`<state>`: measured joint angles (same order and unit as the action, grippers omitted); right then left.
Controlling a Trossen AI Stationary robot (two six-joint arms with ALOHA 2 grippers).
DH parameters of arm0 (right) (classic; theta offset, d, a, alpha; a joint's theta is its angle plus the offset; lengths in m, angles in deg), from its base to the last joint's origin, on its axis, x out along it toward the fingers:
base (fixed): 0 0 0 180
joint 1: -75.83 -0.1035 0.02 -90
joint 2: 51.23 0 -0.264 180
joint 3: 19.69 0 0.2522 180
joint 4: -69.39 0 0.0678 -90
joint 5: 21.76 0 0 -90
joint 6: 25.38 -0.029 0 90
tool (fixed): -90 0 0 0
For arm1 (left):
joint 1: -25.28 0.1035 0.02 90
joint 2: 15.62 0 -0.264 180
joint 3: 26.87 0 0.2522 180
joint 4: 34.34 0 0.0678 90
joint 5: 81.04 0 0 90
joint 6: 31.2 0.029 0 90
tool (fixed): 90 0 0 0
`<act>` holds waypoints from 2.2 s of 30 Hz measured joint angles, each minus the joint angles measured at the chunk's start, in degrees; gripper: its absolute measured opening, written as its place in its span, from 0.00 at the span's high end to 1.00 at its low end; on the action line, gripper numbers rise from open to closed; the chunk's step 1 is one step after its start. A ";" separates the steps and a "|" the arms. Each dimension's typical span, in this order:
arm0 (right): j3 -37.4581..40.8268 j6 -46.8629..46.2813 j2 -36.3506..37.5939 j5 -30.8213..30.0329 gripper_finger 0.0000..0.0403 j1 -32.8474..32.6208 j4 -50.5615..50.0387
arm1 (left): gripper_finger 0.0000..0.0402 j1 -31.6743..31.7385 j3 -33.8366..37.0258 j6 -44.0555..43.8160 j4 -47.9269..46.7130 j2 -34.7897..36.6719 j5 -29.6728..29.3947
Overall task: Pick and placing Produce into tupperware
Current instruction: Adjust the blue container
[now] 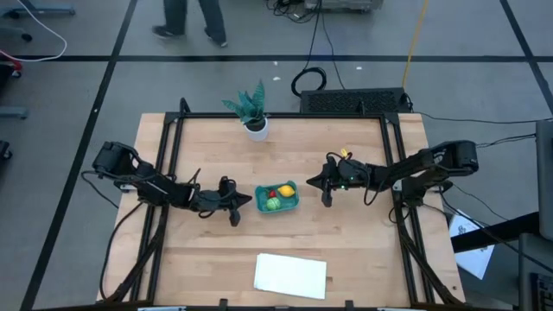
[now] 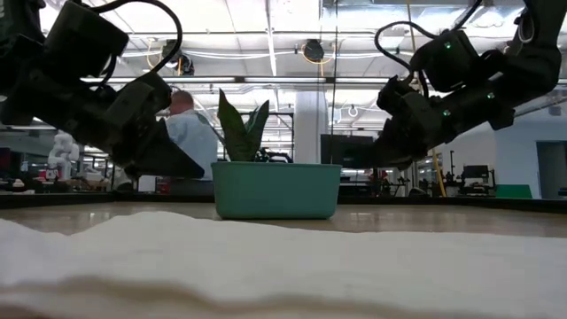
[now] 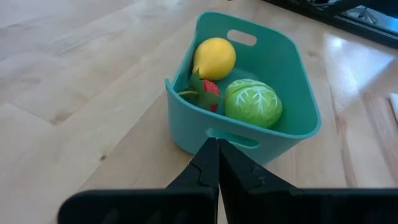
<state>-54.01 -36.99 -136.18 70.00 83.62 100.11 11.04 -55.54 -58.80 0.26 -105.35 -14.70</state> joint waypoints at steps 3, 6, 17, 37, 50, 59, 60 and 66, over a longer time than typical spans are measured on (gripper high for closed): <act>-0.02 -0.75 -1.02 0.00 1.00 -0.02 0.78 | 1.00 0.00 -0.83 0.37 -0.08 -0.56 0.00; 0.00 -1.25 -1.25 0.00 1.00 -0.23 0.96 | 1.00 0.00 -1.31 0.48 -0.47 -1.07 0.02; -1.01 -1.29 -1.24 -0.47 1.00 -3.04 2.42 | 1.00 0.34 -5.25 1.66 -1.69 -5.98 1.49; -5.47 -3.79 -11.32 -0.23 1.00 -3.78 0.69 | 1.00 3.11 -6.42 3.53 -1.04 -7.15 4.21; -10.56 -4.78 -13.82 1.08 1.00 -3.81 -3.87 | 1.00 5.31 -6.20 4.85 -2.49 -7.13 6.03; -10.49 -5.74 -13.67 2.90 1.00 -6.15 -3.97 | 1.00 7.44 -6.20 5.05 -2.69 -7.13 6.02; -10.49 -5.79 -13.69 3.23 1.00 -6.24 -3.96 | 1.00 7.71 -6.20 5.15 -2.69 -7.13 6.03; -10.49 -6.28 -13.83 3.26 1.00 -6.64 -3.95 | 1.00 9.01 -6.20 5.42 -2.41 -7.17 7.74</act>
<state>-64.50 -43.27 -150.01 73.26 76.97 96.15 20.04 -61.74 -53.37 -2.14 -112.52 -6.96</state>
